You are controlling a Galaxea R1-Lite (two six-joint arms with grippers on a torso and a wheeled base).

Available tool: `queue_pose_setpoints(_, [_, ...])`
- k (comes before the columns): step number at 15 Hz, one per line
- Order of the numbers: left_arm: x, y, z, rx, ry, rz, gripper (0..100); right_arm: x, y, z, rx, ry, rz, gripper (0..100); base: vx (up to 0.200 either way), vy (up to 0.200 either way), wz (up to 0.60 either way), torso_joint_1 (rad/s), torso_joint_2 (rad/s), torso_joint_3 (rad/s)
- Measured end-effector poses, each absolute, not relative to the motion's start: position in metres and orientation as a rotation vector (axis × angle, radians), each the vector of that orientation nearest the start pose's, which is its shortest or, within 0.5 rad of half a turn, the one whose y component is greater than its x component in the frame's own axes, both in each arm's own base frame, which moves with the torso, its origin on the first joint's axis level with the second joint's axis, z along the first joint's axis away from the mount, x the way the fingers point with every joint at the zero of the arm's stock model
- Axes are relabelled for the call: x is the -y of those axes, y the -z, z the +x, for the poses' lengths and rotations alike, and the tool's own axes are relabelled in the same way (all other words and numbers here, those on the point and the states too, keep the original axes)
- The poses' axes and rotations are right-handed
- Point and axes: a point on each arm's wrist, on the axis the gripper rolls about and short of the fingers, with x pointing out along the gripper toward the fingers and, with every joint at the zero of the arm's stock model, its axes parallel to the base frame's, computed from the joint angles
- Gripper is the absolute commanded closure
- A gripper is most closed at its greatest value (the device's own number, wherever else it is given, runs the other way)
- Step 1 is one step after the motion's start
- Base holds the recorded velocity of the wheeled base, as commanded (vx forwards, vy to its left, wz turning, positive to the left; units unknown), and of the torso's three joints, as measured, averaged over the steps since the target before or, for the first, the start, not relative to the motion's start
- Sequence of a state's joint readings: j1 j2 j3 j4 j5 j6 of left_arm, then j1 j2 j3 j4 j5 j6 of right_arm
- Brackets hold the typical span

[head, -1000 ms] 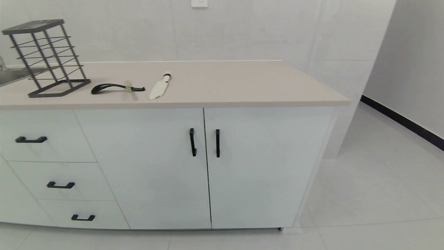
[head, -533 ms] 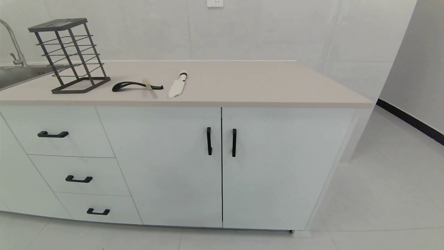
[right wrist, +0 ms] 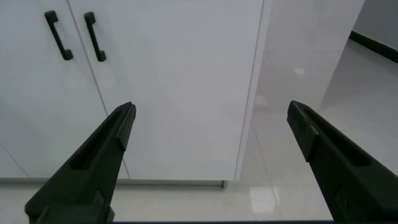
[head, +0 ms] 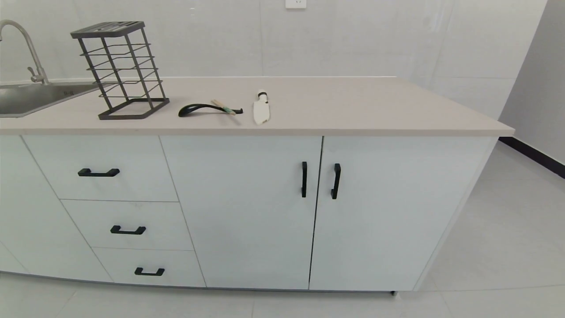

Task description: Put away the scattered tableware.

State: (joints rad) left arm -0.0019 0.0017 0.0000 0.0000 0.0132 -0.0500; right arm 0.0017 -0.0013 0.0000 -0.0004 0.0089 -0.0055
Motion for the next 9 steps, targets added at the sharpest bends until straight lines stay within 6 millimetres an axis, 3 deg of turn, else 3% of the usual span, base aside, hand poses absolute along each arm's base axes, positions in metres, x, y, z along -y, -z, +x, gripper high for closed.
queue_pose_setpoints(3, [-0.0003,-0.0754,-0.0227,-0.002,-0.012,-0.05,0,-0.0002,-0.0756,-0.0229,0.003,-0.01,-0.006,0,0.0,0.2,0.0,0.001,0.0,0.002])
queue_pose_setpoints(6, [-0.0003,-0.0756,-0.0227,-0.001,-0.012,-0.049,0,-0.0002,-0.0755,-0.0229,0.002,-0.01,-0.006,0,0.2,0.2,0.0,-0.001,0.0,0.002])
queue_pose_setpoints(9, [-0.0004,-0.0755,-0.0227,-0.002,-0.011,-0.047,0,-0.0002,-0.0755,-0.0229,0.001,-0.009,-0.006,0,0.0,0.0,0.0,0.0,0.0,0.0])
